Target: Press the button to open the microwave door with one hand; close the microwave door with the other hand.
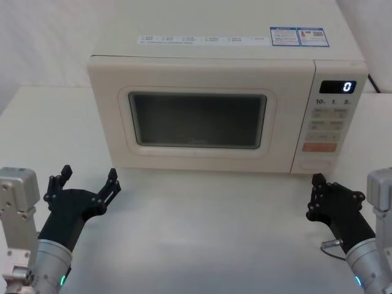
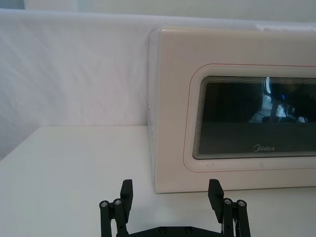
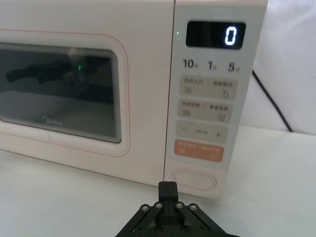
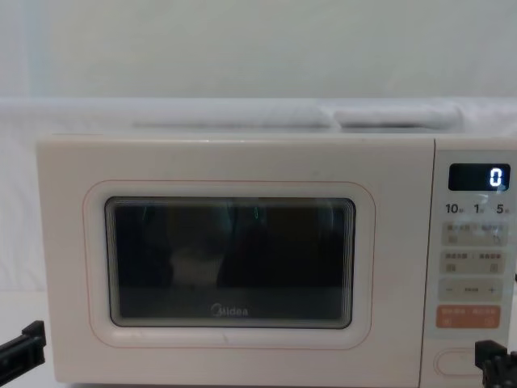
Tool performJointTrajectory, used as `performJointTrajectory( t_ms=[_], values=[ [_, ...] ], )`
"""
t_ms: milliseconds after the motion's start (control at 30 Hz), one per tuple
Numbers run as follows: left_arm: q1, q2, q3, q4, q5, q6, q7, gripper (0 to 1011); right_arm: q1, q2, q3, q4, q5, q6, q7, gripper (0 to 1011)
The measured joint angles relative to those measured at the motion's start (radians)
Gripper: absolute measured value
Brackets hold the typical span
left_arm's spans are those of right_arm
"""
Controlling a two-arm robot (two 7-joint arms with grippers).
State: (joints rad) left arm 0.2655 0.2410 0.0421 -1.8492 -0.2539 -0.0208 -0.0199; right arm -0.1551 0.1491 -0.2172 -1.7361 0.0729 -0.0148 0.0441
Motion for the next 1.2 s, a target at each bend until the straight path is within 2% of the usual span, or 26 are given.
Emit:
performJointTrajectory(
  t_ms=[500, 1200],
  values=[
    [0.0, 0.0, 0.0, 0.0, 0.0, 0.0, 0.0, 1001, 0.054, -0.027, 0.034, 0.079, 0.017, 0.039, 0.068, 0],
    [0.0, 0.0, 0.0, 0.0, 0.0, 0.0, 0.0, 1001, 0.131, -0.052, 0.047, 0.178, 0.004, 0.042, 0.079, 0]
  ],
)
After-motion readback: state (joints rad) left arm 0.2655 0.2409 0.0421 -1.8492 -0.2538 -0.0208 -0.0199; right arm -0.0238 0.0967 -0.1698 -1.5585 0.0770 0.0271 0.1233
